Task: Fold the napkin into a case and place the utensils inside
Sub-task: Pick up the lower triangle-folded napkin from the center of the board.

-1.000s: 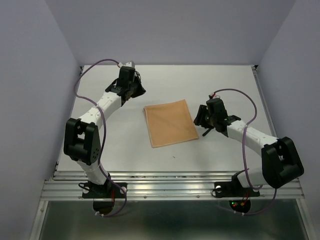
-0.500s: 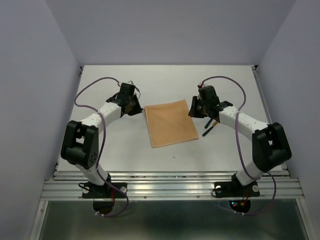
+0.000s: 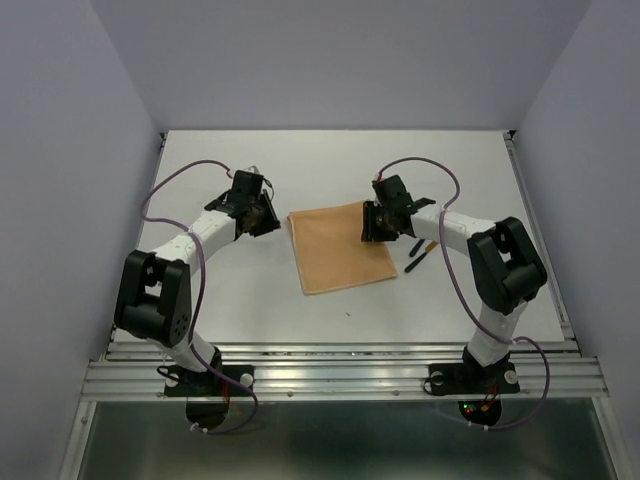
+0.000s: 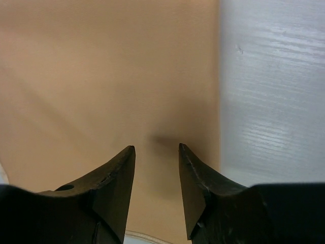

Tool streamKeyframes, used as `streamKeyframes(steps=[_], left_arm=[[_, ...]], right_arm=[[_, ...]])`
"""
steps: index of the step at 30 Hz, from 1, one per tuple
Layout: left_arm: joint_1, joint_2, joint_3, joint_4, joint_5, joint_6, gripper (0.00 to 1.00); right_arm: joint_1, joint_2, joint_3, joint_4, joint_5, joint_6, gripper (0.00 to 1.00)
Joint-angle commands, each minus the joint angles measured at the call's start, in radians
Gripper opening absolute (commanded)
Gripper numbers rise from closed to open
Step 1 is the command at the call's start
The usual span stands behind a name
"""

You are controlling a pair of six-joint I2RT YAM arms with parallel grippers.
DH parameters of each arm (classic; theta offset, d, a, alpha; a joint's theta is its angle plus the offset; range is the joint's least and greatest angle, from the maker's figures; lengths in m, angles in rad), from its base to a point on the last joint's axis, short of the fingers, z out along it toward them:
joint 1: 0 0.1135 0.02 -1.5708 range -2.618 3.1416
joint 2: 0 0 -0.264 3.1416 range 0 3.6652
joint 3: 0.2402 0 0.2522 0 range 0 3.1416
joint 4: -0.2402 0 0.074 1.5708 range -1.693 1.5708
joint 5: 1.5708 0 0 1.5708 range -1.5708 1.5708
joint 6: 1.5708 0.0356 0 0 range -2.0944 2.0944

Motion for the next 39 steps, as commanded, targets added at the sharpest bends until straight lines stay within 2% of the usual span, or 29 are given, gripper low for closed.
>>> streamKeyframes(steps=[1,10,16,20,26,31,35,39], left_arm=[[0.023,-0.036,0.019,-0.024,-0.01,0.006,0.38],[0.069,-0.074,0.005,-0.038,0.017,0.019,0.4],[0.133,-0.095,-0.003,-0.038,0.055,0.039,0.4],[0.202,-0.097,0.0,-0.052,0.078,0.039,0.4],[0.253,-0.134,-0.01,-0.064,0.09,0.031,0.4],[0.284,-0.16,-0.029,-0.042,0.125,0.029,0.41],[0.287,-0.167,-0.035,-0.035,0.152,0.026,0.41],[0.287,-0.168,-0.052,-0.022,0.164,0.029,0.41]], right_arm=[[0.0,0.029,0.005,0.014,0.068,-0.018,0.46],[0.0,-0.02,-0.096,0.02,0.111,-0.017,0.5],[0.019,-0.076,-0.037,-0.008,0.068,-0.032,0.5],[0.111,-0.025,0.127,-0.049,0.145,-0.052,0.58],[0.24,0.197,0.405,-0.121,0.247,-0.089,0.65],[0.26,0.364,0.642,-0.145,0.291,-0.097,0.71],[0.28,0.453,0.752,-0.164,0.324,-0.115,0.79],[0.289,0.501,0.818,-0.192,0.329,-0.12,0.8]])
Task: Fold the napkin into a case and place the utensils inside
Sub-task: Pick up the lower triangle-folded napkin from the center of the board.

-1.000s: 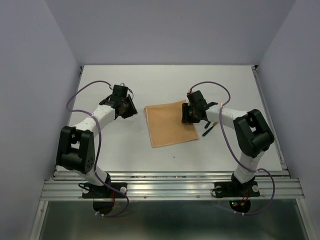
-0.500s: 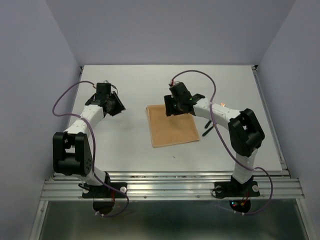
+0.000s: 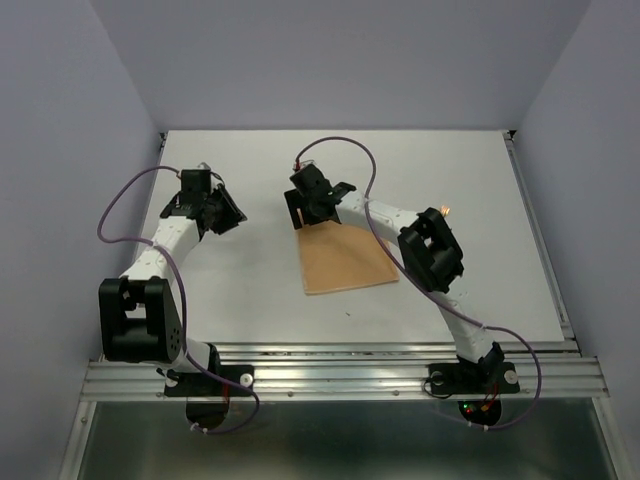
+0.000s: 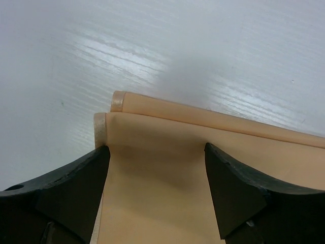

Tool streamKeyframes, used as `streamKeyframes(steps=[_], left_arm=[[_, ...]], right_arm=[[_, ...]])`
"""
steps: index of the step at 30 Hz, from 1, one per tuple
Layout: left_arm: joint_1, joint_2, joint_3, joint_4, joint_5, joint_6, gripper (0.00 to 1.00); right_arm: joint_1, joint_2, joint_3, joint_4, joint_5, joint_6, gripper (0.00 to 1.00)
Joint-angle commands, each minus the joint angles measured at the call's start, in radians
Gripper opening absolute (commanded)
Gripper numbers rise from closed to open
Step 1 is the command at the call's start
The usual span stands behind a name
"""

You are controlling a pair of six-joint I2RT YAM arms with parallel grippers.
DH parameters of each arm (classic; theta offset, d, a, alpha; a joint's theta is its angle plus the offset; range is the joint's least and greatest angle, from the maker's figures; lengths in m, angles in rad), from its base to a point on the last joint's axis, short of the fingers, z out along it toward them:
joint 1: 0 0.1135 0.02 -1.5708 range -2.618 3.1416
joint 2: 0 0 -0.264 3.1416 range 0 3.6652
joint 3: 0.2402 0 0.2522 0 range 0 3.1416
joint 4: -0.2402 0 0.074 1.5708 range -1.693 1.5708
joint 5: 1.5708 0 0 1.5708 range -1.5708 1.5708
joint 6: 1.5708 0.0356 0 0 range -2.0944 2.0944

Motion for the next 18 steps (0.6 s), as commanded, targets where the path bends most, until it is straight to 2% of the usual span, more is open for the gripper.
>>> streamKeyframes(steps=[1,18], left_arm=[[0.002,-0.037,-0.02,0.021,0.031,0.012,0.41],[0.004,-0.047,-0.078,0.052,0.054,0.005,0.41]], right_arm=[[0.019,0.015,0.1,-0.03,0.048,-0.022,0.81],[0.029,0.048,0.093,-0.004,0.077,0.006,0.82]])
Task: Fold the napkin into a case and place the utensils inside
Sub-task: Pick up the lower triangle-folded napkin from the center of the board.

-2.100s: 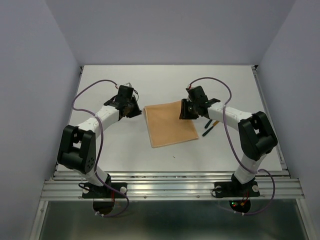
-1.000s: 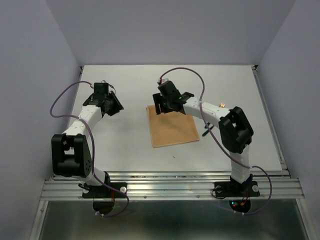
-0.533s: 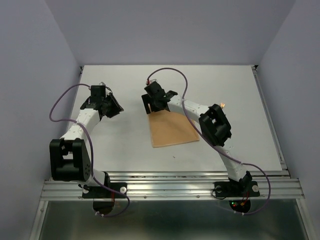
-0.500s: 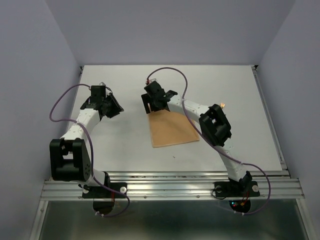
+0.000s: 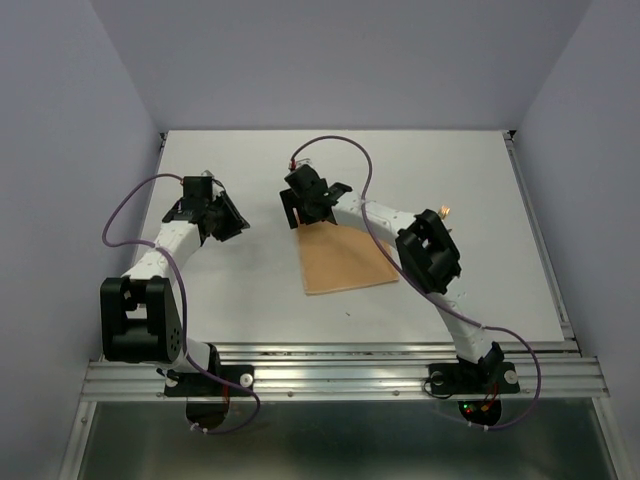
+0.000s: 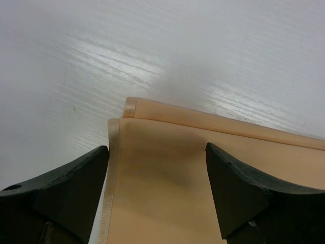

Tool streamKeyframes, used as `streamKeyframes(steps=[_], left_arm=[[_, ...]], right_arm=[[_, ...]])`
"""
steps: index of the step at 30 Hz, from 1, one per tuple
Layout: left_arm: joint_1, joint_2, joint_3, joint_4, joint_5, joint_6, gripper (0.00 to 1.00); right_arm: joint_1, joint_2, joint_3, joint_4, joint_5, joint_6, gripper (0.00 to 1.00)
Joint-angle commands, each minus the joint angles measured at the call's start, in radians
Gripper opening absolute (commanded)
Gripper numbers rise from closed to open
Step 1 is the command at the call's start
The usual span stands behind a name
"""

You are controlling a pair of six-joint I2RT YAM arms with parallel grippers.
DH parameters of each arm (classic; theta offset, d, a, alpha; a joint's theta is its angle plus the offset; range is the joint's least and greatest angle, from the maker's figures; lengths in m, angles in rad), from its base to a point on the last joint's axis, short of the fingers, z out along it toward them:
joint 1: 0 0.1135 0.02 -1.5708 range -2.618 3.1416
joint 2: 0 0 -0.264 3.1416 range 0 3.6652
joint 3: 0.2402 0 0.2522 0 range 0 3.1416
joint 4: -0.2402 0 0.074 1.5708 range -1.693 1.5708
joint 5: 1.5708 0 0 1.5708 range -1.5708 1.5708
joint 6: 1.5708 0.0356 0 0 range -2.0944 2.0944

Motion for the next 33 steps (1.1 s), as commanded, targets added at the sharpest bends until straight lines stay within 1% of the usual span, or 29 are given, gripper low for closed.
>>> streamKeyframes(steps=[1,4,9,14,17,21,28,29,31,32,33], left_arm=[[0.002,-0.047,-0.013,0.03,0.012,0.004,0.41],[0.002,-0.055,-0.022,0.038,0.014,0.001,0.41],[0.002,-0.055,-0.03,0.045,0.02,-0.003,0.41],[0.002,-0.063,-0.03,0.044,0.009,0.012,0.41],[0.002,-0.07,-0.031,0.042,0.003,0.013,0.41],[0.002,-0.063,-0.031,0.045,0.004,0.009,0.41],[0.002,-0.044,-0.062,0.071,0.012,-0.016,0.41],[0.002,-0.043,-0.065,0.076,0.012,-0.022,0.41],[0.002,-0.043,-0.08,0.094,0.035,-0.034,0.41],[0.002,-0.044,-0.082,0.099,0.041,-0.04,0.41],[0.002,-0.046,-0.089,0.107,0.047,-0.045,0.41]], right_arm=[[0.007,0.021,0.034,0.013,0.029,0.014,0.82],[0.018,0.012,0.048,0.003,0.048,0.001,0.82],[0.029,-0.014,0.008,0.006,0.081,0.0,0.82],[0.029,0.006,0.011,0.009,0.082,0.0,0.82],[0.029,0.019,0.03,0.012,0.052,-0.008,0.83],[0.029,0.047,0.041,0.01,0.065,-0.012,0.84],[0.029,0.075,0.001,0.038,0.073,0.001,0.82],[0.029,0.075,-0.007,0.044,0.049,0.0,0.81],[0.029,0.075,-0.018,0.053,0.004,-0.006,0.74],[0.029,0.073,-0.019,0.058,-0.008,-0.008,0.67],[0.029,0.07,-0.036,0.075,-0.022,-0.006,0.53]])
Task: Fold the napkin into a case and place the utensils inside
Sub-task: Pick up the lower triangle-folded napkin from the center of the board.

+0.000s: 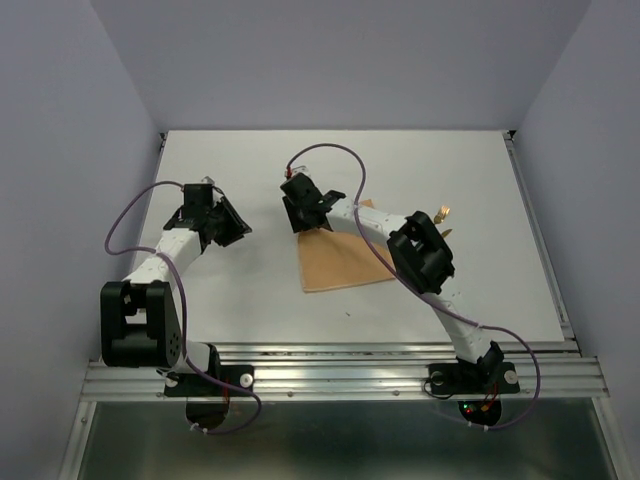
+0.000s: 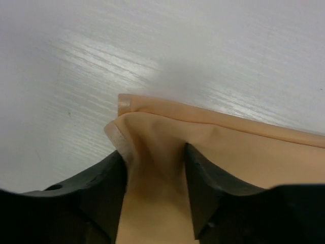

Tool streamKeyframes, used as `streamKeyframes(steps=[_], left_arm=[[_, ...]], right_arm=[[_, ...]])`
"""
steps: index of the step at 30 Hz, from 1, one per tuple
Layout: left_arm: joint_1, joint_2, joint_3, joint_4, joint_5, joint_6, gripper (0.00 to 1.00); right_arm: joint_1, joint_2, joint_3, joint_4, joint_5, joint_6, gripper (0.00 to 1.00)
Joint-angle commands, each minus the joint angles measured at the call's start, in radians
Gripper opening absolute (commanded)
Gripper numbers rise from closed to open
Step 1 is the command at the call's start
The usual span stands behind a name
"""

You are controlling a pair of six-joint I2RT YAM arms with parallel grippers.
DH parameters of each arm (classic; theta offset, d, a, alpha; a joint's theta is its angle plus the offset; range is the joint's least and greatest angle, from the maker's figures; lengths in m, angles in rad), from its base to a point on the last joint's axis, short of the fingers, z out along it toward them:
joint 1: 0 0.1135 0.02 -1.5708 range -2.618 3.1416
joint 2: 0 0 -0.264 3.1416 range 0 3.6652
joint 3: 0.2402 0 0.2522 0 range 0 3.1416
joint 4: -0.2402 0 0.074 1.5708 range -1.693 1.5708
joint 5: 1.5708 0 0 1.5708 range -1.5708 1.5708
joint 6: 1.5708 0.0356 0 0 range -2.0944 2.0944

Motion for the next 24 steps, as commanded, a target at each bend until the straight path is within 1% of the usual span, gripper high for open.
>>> streamKeyframes(steps=[1,2,3,4,5,6,8,9,10,12,15,16,18,20,21,22,24], left_arm=[[0.002,-0.02,-0.026,0.051,0.029,-0.025,0.41],[0.0,-0.022,-0.028,0.053,0.028,-0.025,0.41],[0.002,-0.022,-0.031,0.054,0.025,-0.028,0.41],[0.002,-0.022,-0.031,0.054,0.026,-0.028,0.41],[0.002,-0.022,-0.031,0.054,0.029,-0.028,0.41],[0.002,-0.022,-0.032,0.056,0.032,-0.028,0.41],[0.0,-0.017,-0.034,0.064,0.047,-0.031,0.41],[0.0,-0.014,-0.034,0.067,0.06,-0.032,0.41],[-0.001,-0.01,-0.032,0.068,0.073,-0.032,0.41],[0.0,-0.005,-0.034,0.076,0.089,-0.038,0.41],[-0.004,0.004,-0.037,0.103,0.144,-0.06,0.42],[-0.012,0.013,-0.035,0.117,0.159,-0.071,0.48],[-0.024,0.027,-0.034,0.139,0.175,-0.084,0.54],[-0.036,0.058,-0.048,0.18,0.222,-0.109,0.63],[-0.036,0.07,-0.061,0.259,0.263,-0.127,0.65],[-0.036,0.097,-0.084,0.286,0.317,-0.144,0.67],[-0.043,0.121,-0.101,0.333,0.345,-0.185,0.68]], right_arm=[[0.009,0.009,-0.043,0.055,-0.06,-0.005,0.47],[0.009,0.005,-0.05,0.062,-0.064,-0.006,0.4],[0.009,-0.004,-0.058,0.07,-0.089,-0.014,0.23],[0.009,-0.004,-0.058,0.075,-0.089,-0.014,0.23],[0.009,-0.009,-0.072,0.089,-0.116,-0.023,0.19],[0.009,-0.027,-0.086,0.107,-0.206,-0.046,0.14],[0.009,-0.056,-0.156,0.182,-0.273,-0.065,0.08],[0.009,-0.072,-0.176,0.203,-0.31,-0.074,0.03],[0.0,-0.095,-0.191,0.23,-0.327,-0.08,0.01],[-0.011,-0.112,-0.224,0.248,-0.397,-0.077,0.01],[-0.011,-0.141,-0.262,0.277,-0.452,-0.077,0.01],[-0.011,-0.152,-0.271,0.289,-0.468,-0.078,0.01],[-0.02,-0.161,-0.288,0.303,-0.491,-0.075,0.01],[-0.02,-0.176,-0.322,0.329,-0.525,-0.068,0.01],[-0.02,-0.181,-0.333,0.337,-0.547,-0.06,0.01],[-0.02,-0.184,-0.354,0.354,-0.561,-0.057,0.01],[-0.02,-0.193,-0.371,0.368,-0.58,-0.051,0.01]])
